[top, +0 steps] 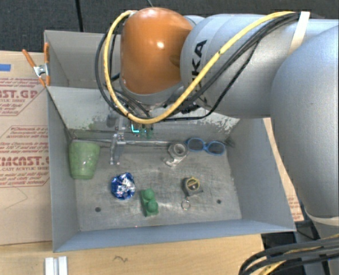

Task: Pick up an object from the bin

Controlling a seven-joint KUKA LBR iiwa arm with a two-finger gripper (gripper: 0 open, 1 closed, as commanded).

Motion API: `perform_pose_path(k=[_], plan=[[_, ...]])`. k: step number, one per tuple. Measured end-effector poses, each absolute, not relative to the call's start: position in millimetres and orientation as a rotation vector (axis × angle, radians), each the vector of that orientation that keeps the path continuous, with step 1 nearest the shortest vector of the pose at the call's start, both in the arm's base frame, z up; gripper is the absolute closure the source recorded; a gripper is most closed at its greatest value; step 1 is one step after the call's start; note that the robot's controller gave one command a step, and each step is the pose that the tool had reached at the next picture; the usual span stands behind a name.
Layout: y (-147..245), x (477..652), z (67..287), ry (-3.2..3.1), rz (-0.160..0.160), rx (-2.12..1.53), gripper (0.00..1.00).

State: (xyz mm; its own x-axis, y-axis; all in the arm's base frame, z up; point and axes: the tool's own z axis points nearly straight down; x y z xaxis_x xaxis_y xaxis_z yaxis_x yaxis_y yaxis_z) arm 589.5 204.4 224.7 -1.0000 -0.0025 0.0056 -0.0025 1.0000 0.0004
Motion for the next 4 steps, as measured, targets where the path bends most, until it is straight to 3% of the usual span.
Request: perform_pose_path(k=[1,2,3,4], plan=[[170,582.7,80,-3.099,-0.008,0.525,0.0],[171,582.8,82,-3.098,-0.007,0.527,1.0],[167,580.6,195,-3.056,-0.001,0.772,1.0],[152,561.7,361,-2.867,0.002,1.308,1.0]])
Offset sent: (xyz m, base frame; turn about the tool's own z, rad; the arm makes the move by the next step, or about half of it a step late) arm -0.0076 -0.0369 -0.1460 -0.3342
